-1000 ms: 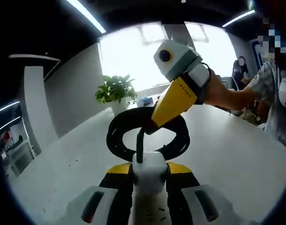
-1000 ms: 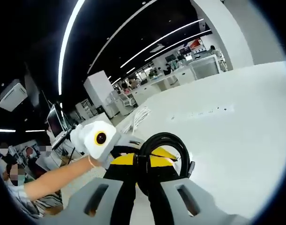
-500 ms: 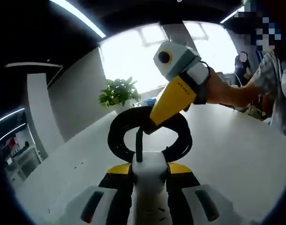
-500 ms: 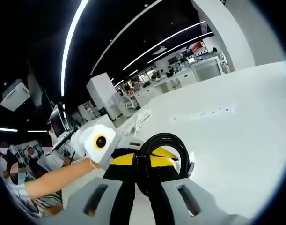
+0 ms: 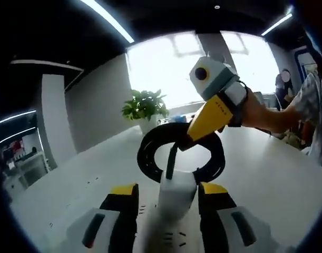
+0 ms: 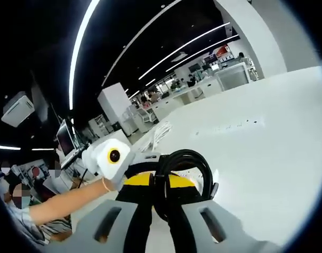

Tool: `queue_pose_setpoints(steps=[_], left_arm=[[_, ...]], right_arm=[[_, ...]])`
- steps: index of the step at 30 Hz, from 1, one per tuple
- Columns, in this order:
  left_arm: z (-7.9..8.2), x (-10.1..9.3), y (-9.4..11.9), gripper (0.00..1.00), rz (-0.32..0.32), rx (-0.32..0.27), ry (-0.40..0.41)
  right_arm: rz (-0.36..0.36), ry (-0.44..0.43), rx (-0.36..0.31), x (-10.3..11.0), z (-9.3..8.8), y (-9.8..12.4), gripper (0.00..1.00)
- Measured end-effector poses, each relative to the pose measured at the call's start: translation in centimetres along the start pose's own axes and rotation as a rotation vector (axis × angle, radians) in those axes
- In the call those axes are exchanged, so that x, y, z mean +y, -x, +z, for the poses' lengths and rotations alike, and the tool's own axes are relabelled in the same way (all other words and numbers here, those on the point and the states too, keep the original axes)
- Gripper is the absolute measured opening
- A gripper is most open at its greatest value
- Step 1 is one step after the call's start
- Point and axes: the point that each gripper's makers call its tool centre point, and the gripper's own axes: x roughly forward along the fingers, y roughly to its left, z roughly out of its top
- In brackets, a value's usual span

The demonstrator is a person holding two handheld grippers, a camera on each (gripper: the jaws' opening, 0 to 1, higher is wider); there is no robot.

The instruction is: Straighten the power strip on the desk, plug the charger into it

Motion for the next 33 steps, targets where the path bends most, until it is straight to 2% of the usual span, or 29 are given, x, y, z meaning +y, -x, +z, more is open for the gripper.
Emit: queue_pose_setpoints(steps=[16,23,27,33], left_arm=[[0.09,-0.74,0.08,0.66,0.004,-0.005,-0.018],[0.28,-0.74,0.30,0.70,0.013,-0.012,-0.014],[0.06,-0.65,0.50,0.70,0.018,-0.001,-0.020],[0.34,-0.38,0.86,0.70,0.028,-0.015,-0.010]], right_arm=[[0.001,0.021,-0.008,0.21,-0.26,0.07,0.08],[0.007,0.026,-0.006,0.16,-0.21,0.05,0.08],[0.017,0.030,-0.002,0.19,-0.21,0.07,0.09],[0.048,0.040,0.001,0.27,-0.19,0.02,0.11]])
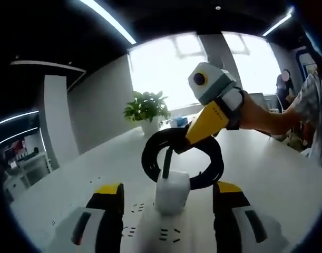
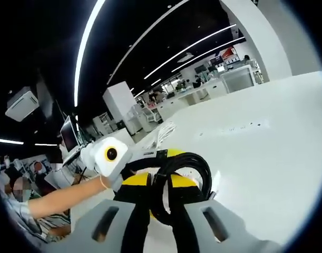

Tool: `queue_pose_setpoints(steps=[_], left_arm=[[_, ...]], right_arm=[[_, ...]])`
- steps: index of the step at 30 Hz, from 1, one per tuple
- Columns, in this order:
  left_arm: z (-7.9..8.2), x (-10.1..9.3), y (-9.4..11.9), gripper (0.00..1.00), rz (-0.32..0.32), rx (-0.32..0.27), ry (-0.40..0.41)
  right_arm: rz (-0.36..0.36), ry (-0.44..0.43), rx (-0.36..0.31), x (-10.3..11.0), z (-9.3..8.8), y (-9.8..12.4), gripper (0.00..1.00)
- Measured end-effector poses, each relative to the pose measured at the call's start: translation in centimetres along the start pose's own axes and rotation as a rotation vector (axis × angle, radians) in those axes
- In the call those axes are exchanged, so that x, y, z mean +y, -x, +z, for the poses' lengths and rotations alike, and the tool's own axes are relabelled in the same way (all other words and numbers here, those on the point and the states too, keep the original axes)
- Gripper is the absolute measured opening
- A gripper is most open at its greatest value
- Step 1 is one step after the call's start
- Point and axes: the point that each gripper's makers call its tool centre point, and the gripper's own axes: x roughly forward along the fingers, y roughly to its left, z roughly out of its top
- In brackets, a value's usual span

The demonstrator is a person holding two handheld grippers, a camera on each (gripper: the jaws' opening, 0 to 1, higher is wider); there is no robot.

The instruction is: Straighten the power strip on the desk, plug the charger into it

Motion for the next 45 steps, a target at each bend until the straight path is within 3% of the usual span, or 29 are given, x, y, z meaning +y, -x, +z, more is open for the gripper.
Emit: queue_pose_setpoints(steps=[14,20,31,34,41,45], left_arm=[[-0.1,0.0,0.4,0.70,0.012,0.001,0.002],[-0.1,0.1,0.8,0.71,0.021,-0.002,0.003],[-0.2,0.4,1.7,0.87,0.047,-0.011,0.008],[-0.2,0.8,1.8,0.98,0.065,-0.013,0.011],[-0.1,1.3,2.5,0.99,0.090,-0.004,0.006],[0.0,1.6,3.0,0.99,0.104,0.003,0.005]], right_arm=[[0.008,0.022,0.004,0.2,-0.6,0.1,0.26],[0.005,0.030,0.032,0.2,-1.5,-0.2,0.37],[0.010,0.036,0.011,0.6,-1.3,0.1,0.49],[0.017,0.033,0.003,0.7,-1.2,0.1,0.51],[0.029,0.028,-0.005,1.3,-1.1,0.1,0.59],[-0.007,0.053,-0.054,0.6,-0.2,0.5,0.73]])
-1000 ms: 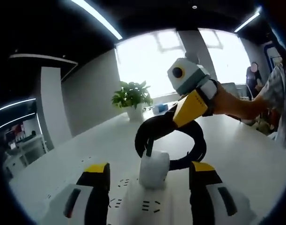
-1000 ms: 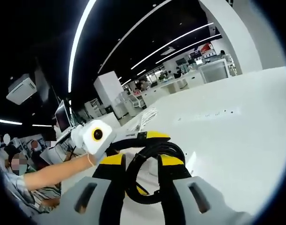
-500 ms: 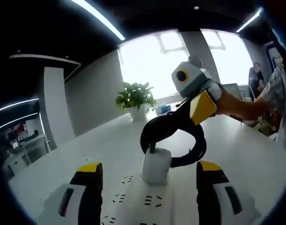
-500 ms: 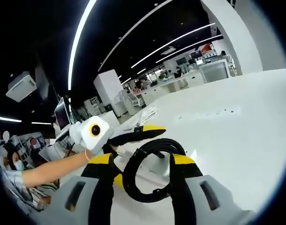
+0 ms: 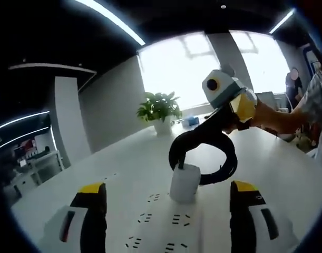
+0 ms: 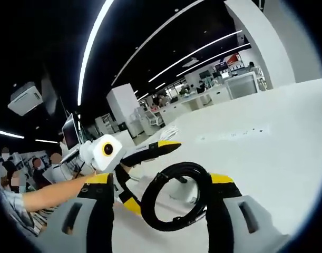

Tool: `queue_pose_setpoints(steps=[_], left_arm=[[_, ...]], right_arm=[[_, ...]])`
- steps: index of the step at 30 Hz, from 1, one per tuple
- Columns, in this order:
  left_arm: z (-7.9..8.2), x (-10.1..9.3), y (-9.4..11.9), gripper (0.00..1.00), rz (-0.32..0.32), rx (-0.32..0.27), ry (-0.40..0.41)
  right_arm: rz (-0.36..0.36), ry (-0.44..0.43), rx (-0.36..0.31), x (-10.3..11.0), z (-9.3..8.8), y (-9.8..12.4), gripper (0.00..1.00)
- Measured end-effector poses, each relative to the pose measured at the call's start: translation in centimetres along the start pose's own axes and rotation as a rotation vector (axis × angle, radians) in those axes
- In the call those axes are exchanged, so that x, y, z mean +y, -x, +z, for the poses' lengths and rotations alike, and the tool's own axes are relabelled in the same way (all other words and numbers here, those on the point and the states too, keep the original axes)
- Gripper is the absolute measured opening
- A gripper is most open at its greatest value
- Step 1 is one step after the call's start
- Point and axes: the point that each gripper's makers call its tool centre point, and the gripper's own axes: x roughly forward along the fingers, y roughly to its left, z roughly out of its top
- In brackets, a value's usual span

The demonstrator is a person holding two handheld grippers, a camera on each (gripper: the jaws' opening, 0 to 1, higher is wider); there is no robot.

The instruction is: Straighten the power strip on the desk, plug the charger into it

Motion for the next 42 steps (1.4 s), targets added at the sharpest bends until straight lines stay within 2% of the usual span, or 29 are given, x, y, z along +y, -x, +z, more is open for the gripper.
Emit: queue_pose_setpoints(steps=[7,14,25,29,31,33,36,39,41,42], left_arm=[[-0.2,1.1,0.5,0.99,0.028,0.014,0.008],[-1.2,2.0,1.2,0.99,0.048,0.069,0.022],[-1.3,2.4,2.6,0.99,0.059,0.083,0.047],[-1.3,2.6,3.1,0.99,0.075,0.068,0.056],[-1.2,2.6,3.3,0.99,0.081,0.051,0.068],[-1.1,2.7,3.5,0.99,0.088,0.039,0.074],[-1.0,2.8,4.0,0.99,0.098,0.019,0.084],[-1.0,2.7,4.4,0.99,0.105,0.004,0.095],[-1.2,2.8,4.8,0.99,0.115,-0.007,0.103],[-1.2,2.9,4.9,0.99,0.119,-0.016,0.109]], right_arm=[[-0.018,-0.004,-0.032,-0.8,0.8,0.9,0.76],[-0.022,-0.017,-0.046,-1.5,0.9,1.4,0.78],[-0.014,-0.021,-0.057,-1.8,1.1,1.9,0.79],[-0.015,-0.003,-0.067,-1.9,1.4,2.4,0.80],[-0.011,0.021,-0.071,-1.9,1.5,2.6,0.79],[0.021,0.134,-0.096,-1.5,2.0,2.9,0.77],[0.049,0.292,-0.095,-1.1,2.0,3.3,0.80],[0.062,0.415,-0.054,-1.2,1.6,3.7,0.82],[0.045,0.446,-0.026,-1.8,1.4,3.8,0.82],[0.060,0.453,-0.033,-1.6,1.6,3.9,0.82]])
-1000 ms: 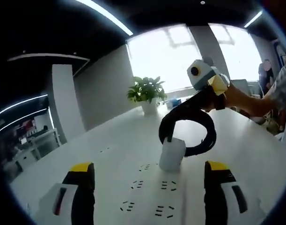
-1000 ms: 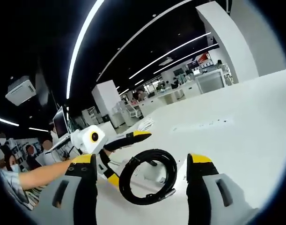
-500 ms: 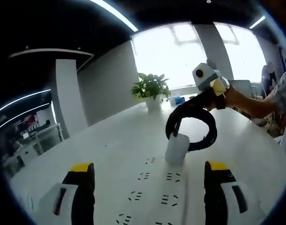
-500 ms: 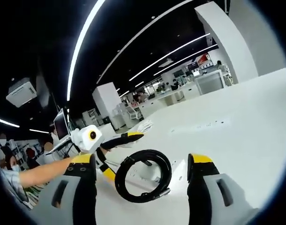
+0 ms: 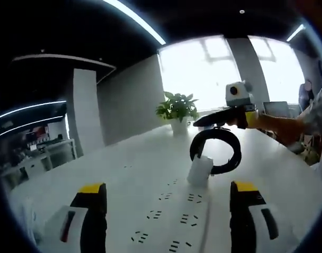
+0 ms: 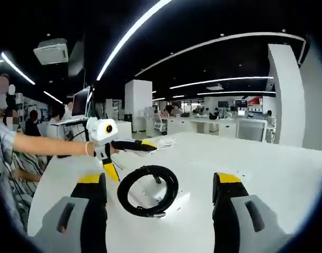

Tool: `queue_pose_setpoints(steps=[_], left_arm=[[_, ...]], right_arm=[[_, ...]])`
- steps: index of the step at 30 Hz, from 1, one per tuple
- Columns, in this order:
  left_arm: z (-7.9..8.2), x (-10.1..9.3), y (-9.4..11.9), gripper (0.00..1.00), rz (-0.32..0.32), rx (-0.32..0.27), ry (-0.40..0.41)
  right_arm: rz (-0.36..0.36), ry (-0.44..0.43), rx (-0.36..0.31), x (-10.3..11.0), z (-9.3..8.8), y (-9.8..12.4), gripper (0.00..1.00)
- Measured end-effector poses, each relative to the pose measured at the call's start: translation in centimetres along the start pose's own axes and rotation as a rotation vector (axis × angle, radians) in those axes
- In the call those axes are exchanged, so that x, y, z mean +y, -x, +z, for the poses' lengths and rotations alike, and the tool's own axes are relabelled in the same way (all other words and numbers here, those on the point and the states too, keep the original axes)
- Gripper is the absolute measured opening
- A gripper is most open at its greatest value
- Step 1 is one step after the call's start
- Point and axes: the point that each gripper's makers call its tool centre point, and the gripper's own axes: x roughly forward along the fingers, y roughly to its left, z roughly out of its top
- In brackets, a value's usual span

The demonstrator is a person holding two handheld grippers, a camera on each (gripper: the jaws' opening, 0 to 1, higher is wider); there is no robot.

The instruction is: Straighten the power strip on the desk, plug the charger into it

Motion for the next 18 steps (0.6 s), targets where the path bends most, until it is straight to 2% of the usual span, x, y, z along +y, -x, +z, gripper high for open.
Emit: queue_pose_setpoints(steps=[2,3,7,18], left_arm=[[0.1,0.2,0.3,0.99,0.008,-0.021,0.020],[0.1,0.3,0.4,0.99,0.012,-0.029,0.027],[0.2,0.5,1.0,0.99,0.029,-0.064,0.054],[1.1,0.8,2.0,0.99,0.058,-0.142,0.086]], right_arm=[[0.008,0.003,-0.010,-0.4,0.3,0.3,0.83],[0.021,0.034,-0.021,-0.4,0.6,0.4,0.83],[0.036,0.155,0.006,-0.9,0.4,0.8,0.84],[0.062,0.193,-0.052,-2.4,0.6,1.0,0.84]])
